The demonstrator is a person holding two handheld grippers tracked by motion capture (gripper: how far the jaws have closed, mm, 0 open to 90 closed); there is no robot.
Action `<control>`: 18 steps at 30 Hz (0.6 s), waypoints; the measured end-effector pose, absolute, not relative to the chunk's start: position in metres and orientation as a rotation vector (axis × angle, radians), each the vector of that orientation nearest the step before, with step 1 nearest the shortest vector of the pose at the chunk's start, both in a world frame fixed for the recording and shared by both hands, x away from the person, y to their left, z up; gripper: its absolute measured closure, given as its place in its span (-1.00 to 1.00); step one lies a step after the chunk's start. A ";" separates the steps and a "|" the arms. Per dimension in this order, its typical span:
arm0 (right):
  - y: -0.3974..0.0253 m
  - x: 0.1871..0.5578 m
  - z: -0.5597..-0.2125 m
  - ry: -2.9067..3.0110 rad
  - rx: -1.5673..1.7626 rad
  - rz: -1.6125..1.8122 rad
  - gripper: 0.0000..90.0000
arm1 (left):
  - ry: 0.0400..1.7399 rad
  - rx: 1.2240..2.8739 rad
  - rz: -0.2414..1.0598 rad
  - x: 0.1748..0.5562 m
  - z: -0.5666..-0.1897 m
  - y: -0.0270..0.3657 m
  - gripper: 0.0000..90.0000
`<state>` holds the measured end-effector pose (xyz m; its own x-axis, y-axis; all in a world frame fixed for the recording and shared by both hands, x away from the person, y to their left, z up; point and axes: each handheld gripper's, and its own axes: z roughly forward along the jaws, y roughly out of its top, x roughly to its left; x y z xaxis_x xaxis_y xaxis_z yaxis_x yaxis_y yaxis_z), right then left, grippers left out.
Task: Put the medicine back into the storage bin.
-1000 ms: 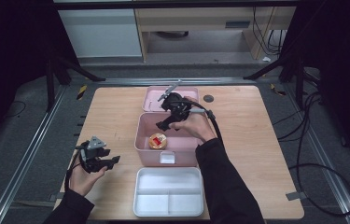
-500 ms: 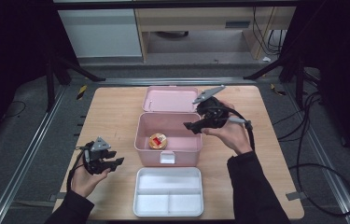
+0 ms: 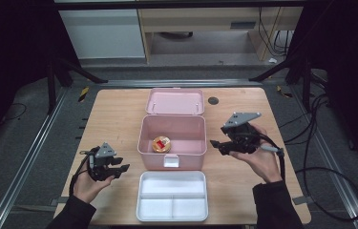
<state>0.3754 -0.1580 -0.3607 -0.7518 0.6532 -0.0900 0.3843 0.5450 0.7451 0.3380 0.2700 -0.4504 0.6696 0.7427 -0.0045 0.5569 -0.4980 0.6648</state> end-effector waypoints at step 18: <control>-0.167 0.335 -0.428 2.582 0.753 0.973 -0.01 | 0.790 2.375 0.303 0.323 -0.457 0.249 0.44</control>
<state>0.3347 -0.1668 -0.4285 -0.8248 0.5604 -0.0756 0.3711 0.6372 0.6755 0.3227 0.2486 -0.4568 0.7957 0.6053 0.0230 0.4658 -0.6357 0.6156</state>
